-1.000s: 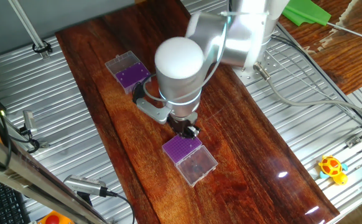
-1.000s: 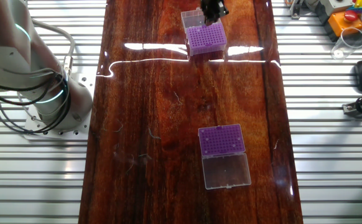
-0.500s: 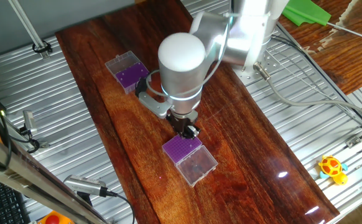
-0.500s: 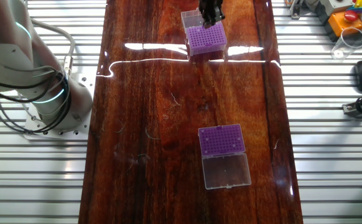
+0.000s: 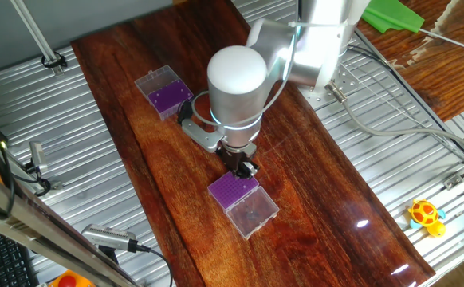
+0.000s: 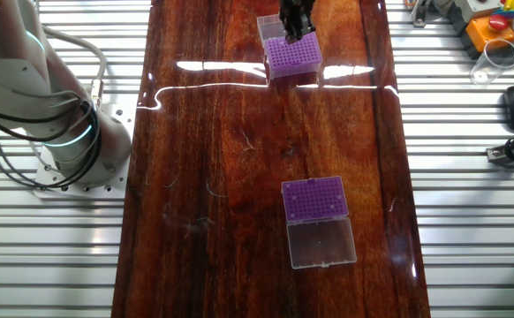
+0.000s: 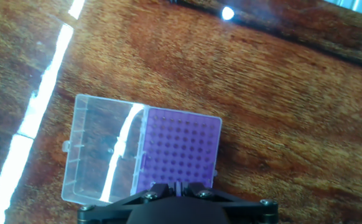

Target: Transfer all small pipette tips from one holder to another

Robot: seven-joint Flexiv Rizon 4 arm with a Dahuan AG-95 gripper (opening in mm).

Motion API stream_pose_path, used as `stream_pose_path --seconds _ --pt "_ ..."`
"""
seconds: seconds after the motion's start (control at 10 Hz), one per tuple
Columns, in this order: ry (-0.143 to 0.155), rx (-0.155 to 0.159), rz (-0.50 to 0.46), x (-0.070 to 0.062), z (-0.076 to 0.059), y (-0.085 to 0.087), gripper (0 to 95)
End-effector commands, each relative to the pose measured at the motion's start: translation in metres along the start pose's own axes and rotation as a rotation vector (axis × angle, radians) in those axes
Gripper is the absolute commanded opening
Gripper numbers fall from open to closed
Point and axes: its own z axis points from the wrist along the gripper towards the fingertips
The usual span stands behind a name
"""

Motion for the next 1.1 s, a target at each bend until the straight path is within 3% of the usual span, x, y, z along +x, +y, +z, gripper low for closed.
stream_pose_path --seconds 0.1,1.1 --pt "0.001 0.001 0.002 -0.0003 0.0025 0.0006 0.0" --pt "-0.006 0.003 0.009 0.0006 0.008 0.0039 0.0"
